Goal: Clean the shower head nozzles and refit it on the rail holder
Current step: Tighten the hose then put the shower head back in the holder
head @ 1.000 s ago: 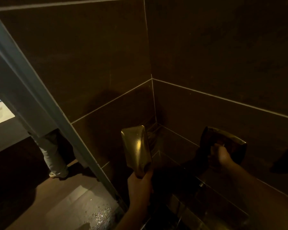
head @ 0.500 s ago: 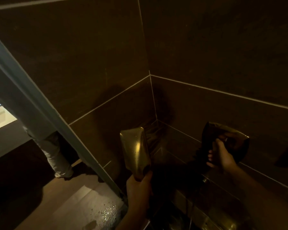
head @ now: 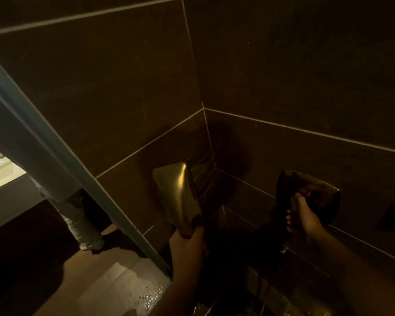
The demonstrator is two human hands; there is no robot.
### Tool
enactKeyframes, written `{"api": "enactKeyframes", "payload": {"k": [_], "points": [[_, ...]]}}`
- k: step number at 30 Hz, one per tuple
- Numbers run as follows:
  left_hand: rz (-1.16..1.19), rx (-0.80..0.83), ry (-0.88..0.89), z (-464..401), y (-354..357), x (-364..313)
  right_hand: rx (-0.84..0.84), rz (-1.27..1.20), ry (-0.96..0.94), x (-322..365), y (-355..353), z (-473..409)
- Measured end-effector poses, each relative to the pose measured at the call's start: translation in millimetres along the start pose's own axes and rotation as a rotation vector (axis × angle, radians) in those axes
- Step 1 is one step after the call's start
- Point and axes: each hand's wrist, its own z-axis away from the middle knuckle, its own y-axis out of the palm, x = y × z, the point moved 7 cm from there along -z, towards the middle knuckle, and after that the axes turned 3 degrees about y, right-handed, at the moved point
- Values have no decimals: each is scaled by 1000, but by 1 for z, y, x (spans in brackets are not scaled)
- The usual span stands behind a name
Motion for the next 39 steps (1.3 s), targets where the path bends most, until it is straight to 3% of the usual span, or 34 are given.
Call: {"api": "enactKeyframes", "payload": {"k": [21, 39], "points": [[-17, -70, -62, 3, -7, 6, -48, 28, -124, 8, 2, 2], [-38, -101, -88, -2, -7, 10, -91, -11, -118, 8, 3, 7]]}}
